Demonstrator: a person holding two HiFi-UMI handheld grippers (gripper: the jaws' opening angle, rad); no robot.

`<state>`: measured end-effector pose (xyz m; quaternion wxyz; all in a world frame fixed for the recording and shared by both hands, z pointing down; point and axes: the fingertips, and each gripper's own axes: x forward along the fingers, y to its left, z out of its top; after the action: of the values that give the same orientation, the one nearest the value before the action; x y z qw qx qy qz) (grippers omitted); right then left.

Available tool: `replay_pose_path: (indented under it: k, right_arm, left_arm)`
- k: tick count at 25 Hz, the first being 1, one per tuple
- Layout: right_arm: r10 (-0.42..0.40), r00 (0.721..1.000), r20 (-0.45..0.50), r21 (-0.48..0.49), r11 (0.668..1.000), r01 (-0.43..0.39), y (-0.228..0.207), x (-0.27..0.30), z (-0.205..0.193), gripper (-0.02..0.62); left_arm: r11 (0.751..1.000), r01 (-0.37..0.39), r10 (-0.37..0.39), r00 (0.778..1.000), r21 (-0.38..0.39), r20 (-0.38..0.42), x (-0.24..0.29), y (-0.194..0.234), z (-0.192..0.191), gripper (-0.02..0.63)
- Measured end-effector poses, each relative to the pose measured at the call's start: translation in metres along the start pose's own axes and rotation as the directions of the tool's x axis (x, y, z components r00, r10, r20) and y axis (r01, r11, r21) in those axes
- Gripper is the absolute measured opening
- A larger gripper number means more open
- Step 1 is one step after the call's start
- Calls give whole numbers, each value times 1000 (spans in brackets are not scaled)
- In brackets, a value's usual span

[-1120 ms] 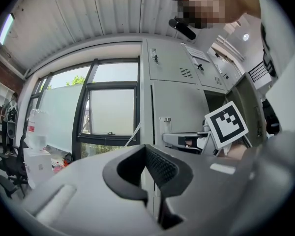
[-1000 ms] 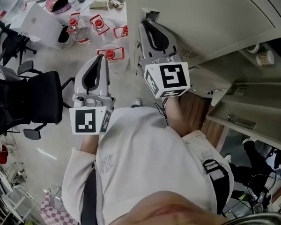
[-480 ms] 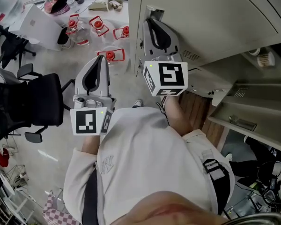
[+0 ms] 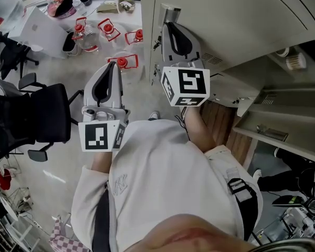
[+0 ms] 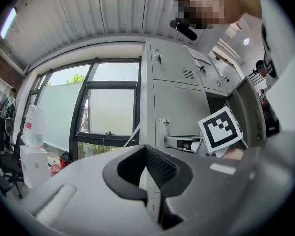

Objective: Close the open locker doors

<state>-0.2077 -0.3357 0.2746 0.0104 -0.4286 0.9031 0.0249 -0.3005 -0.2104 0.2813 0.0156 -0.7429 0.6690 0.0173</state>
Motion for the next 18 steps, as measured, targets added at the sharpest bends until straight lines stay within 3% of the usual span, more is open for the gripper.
replay_pose_path:
  k: [10,18]
  right_arm:
    - [1,997,78,12,1000,-2,-10,-43,30,19]
    - [-30,996,87,-13,999,31,-30,-109,42,15]
  left_arm:
    - [997,78,-78,997,5,24,-3,-28,6,2]
    - [978,208,-208,978,-2,27,0,-90,5,2]
